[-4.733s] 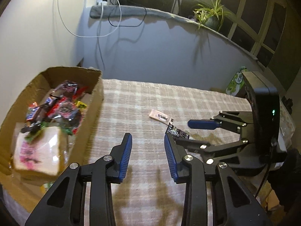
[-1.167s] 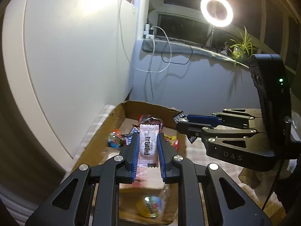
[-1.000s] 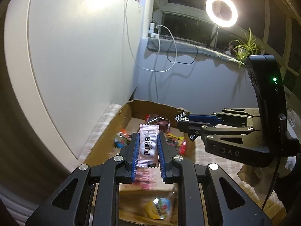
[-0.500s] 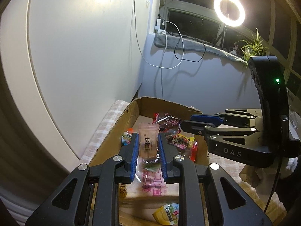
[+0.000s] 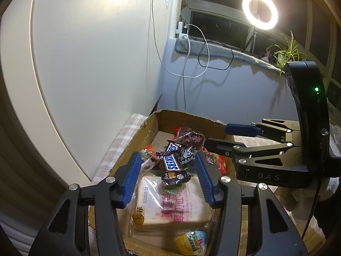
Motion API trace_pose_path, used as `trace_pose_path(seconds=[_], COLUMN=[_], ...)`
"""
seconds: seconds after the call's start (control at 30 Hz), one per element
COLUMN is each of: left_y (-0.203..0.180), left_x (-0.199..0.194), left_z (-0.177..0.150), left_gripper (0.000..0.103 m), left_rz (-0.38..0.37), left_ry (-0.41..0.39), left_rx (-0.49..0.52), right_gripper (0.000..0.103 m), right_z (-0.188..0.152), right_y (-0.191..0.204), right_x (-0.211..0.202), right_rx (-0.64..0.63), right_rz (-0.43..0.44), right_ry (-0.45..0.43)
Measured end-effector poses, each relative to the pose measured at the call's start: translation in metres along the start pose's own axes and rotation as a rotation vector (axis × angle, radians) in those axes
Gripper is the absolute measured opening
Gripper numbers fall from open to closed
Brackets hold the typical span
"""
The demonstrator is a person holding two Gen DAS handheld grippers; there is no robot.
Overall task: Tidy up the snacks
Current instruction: 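Open both tools to drop the pink and black candies into the box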
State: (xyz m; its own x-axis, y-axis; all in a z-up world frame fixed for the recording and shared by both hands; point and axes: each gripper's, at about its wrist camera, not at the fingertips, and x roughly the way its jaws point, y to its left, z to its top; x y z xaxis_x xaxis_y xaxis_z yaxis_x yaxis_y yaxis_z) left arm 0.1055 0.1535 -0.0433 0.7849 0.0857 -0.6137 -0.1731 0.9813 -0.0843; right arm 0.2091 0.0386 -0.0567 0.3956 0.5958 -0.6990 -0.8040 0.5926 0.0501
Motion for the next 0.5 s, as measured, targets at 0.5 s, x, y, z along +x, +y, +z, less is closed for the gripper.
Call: trace_pose_path(seconds=[0.5], left_y=[0.0011], left_x=[-0.0029], left_z=[-0.0007], left_gripper=[0.077], left_rz=[0.019], left_ry=[-0.001], left_rx=[-0.002], right_gripper=[0.091], right_z=[-0.001], right_y=[-0.0003], right_x=[-0.0085], right_rx=[0.005], right_rz=[-0.05], right_ry=[-0.016])
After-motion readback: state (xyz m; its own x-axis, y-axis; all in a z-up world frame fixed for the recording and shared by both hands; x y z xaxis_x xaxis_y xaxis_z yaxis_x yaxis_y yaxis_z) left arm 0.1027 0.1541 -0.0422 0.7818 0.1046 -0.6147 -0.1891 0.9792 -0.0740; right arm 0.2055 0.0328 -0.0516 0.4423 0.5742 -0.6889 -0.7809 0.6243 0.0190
